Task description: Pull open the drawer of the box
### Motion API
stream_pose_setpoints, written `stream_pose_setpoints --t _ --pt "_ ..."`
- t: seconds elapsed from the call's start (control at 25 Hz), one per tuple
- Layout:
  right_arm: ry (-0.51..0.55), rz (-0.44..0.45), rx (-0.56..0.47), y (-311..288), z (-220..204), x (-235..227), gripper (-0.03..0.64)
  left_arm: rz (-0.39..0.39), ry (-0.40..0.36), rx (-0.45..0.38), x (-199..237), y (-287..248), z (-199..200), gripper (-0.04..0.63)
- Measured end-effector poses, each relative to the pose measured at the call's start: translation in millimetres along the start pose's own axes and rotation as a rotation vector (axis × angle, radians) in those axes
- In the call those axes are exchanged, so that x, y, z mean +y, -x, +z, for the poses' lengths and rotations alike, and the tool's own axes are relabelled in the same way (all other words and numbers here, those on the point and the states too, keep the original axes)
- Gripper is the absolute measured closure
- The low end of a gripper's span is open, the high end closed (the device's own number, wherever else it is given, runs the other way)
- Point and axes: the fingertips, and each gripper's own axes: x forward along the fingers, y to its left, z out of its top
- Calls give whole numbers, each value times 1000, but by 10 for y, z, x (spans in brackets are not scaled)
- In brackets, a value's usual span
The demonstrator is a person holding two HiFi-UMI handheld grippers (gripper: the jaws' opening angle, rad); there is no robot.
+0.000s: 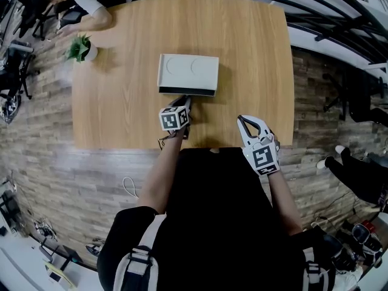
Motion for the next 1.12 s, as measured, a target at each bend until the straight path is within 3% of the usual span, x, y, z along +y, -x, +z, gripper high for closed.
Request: stream_pose_setpoints --t 1.12 --pt "1 10 5 120 -149 112 592 7 -7 14 -48 168 -255 517"
